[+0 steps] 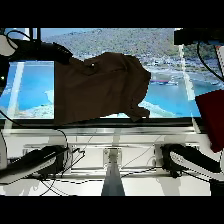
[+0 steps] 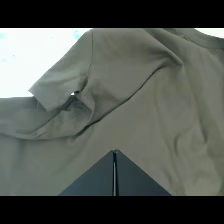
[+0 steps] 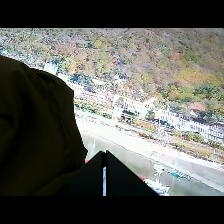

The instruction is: Fold the clothes and pants, and hang the long-sleeved shirts on hangers.

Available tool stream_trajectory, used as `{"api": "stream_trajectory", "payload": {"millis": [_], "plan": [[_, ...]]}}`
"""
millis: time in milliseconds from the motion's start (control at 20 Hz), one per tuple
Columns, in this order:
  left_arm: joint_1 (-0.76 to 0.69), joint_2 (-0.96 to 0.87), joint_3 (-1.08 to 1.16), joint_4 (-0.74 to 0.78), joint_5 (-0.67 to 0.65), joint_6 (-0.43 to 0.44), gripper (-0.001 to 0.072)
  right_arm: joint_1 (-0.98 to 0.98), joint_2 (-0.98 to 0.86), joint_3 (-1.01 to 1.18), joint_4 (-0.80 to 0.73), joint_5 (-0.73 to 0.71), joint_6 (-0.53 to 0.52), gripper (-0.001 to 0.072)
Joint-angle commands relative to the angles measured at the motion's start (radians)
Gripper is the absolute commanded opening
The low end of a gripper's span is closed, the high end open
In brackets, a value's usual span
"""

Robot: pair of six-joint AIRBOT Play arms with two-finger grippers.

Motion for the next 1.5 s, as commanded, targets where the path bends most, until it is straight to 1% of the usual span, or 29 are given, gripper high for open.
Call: {"api": "stream_trajectory", "payload": {"millis": [0,800,1000,1050,1200,1250,1300,1350,1400,1450], "plan": [[0.001,0.0,0.001,0.0,0.0,0.0,0.0012,0.001,0.0,0.001,0.0,0.0,0.0,0.0013],[0.001,0.0,0.001,-0.001,0.001,0.0,0.0011,0.001,0.0,0.001,0.0,-0.011,0.0,0.0013],[0.002,-0.003,0.001,0.006,-0.01,0.0,0.0011,0.001,0.0,0.001,0.002,-0.051,0.0,0.0013],[0.01,-0.003,0.001,0.056,-0.053,0.0,0.0011,0.001,0.0,0.001,0.0,-0.051,0.0,0.0013],[0.045,-0.003,0.001,0.272,-0.247,0.0,0.0011,0.001,0.0,0.0,0.0,-0.05,0.0,0.0014],[0.069,-0.003,0.0,0.352,-0.301,-0.01,0.0011,0.001,0.0,0.0,0.0,-0.05,0.0,0.0013],[0.105,-0.003,0.0,0.401,-0.339,-0.037,0.0011,0.001,0.0,0.0,-0.002,-0.05,0.0,0.0013],[0.164,-0.002,-0.004,0.4,-0.375,-0.06,0.0011,0.001,0.0,0.0,-0.008,-0.05,-0.003,0.0013],[0.235,0.003,-0.016,0.353,-0.394,-0.084,0.001,0.0,0.0,0.0,-0.008,-0.048,-0.017,0.0013],[0.322,0.018,-0.052,0.259,-0.4,-0.092,0.0011,0.0,-0.001,0.0,-0.009,-0.037,-0.037,0.0013]]}}
